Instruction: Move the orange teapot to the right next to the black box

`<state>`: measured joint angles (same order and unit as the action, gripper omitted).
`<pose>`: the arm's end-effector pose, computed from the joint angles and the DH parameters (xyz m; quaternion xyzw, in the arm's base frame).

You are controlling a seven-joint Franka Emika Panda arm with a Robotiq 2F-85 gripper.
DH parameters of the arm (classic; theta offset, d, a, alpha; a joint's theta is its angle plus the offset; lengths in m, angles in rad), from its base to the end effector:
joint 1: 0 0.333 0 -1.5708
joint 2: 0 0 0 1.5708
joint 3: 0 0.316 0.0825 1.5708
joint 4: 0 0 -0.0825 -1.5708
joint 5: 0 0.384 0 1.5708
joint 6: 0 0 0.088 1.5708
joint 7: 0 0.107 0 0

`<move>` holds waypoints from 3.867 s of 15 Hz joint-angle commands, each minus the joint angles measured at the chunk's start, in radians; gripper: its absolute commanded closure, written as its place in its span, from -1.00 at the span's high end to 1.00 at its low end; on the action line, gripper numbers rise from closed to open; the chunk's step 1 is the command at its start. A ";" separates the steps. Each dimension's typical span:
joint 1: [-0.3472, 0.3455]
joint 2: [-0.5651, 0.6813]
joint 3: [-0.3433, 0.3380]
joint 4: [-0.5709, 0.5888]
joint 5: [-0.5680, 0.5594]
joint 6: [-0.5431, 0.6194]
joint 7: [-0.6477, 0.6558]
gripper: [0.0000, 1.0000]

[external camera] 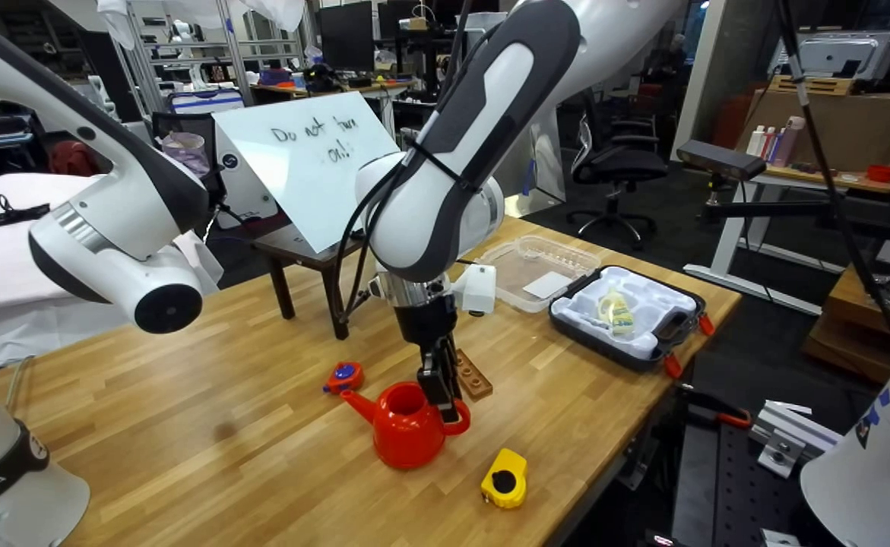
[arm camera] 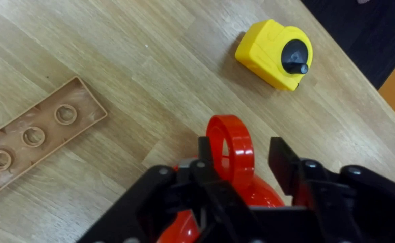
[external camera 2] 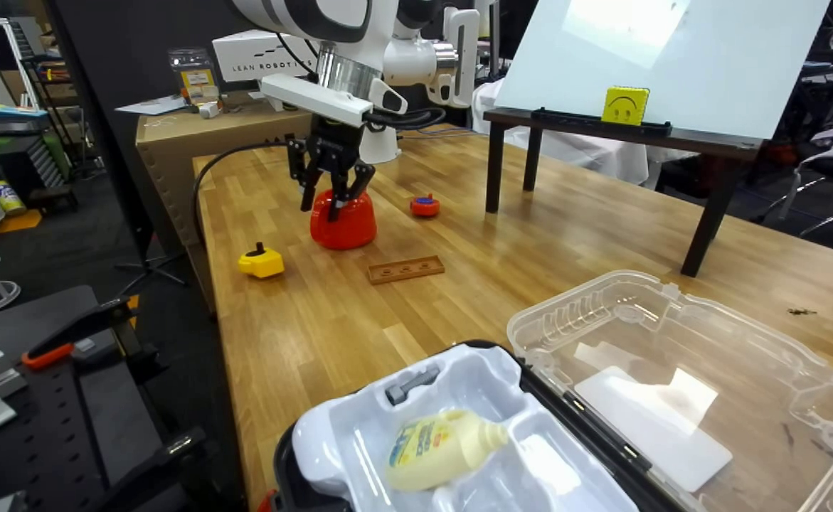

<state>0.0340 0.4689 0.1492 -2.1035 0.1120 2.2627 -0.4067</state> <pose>0.5350 0.1043 0.1730 -0.9551 -0.2436 0.1436 0.0881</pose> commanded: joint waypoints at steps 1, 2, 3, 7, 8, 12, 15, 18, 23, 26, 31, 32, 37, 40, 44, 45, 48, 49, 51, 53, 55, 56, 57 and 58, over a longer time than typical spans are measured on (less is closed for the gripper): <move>-0.034 0.002 0.027 0.024 0.027 -0.047 -0.042 -0.67; -0.036 -0.001 0.027 0.025 0.026 -0.048 -0.043 -0.79; -0.036 -0.007 0.026 0.024 0.024 -0.052 -0.042 -0.91; -0.038 -0.040 0.023 0.019 0.018 -0.058 -0.048 -0.93; -0.038 -0.053 0.022 0.016 0.017 -0.058 -0.052 -0.92; -0.040 -0.116 0.014 0.004 0.003 -0.072 -0.083 -0.92; -0.041 -0.167 -0.023 -0.004 -0.040 -0.109 -0.060 -0.92; -0.063 -0.196 -0.076 -0.011 -0.070 -0.131 -0.032 -0.92; -0.139 -0.223 -0.166 -0.003 -0.026 -0.161 0.039 -0.92; -0.172 -0.240 -0.206 -0.001 0.012 -0.177 0.112 -0.92; -0.169 -0.232 -0.247 -0.001 -0.016 -0.166 0.294 -0.92; -0.164 -0.224 -0.249 0.001 -0.024 -0.165 0.332 -0.92; -0.140 -0.139 -0.259 0.018 -0.059 -0.146 0.521 -0.92; -0.127 -0.075 -0.269 0.040 -0.100 -0.164 0.604 -0.92; -0.115 -0.015 -0.268 0.063 -0.111 -0.179 0.652 -0.92; -0.113 -0.006 -0.267 0.066 -0.109 -0.179 0.660 -0.92; -0.113 0.001 -0.260 0.066 -0.090 -0.179 0.657 -0.33; -0.124 -0.007 -0.249 0.061 -0.066 -0.176 0.631 -0.15; -0.138 -0.025 -0.231 0.048 -0.013 -0.155 0.584 0.09; -0.137 -0.073 -0.220 0.012 0.019 -0.127 0.542 0.37; -0.125 -0.156 -0.216 -0.042 0.027 -0.101 0.514 0.65; -0.118 -0.196 -0.216 -0.066 0.017 -0.094 0.507 0.80; -0.104 -0.275 -0.218 -0.123 -0.010 -0.087 0.508 0.93; -0.100 -0.337 -0.213 -0.163 -0.012 -0.087 0.500 0.99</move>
<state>-0.0786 0.3073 -0.0685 -2.1146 0.1120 2.1223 0.1293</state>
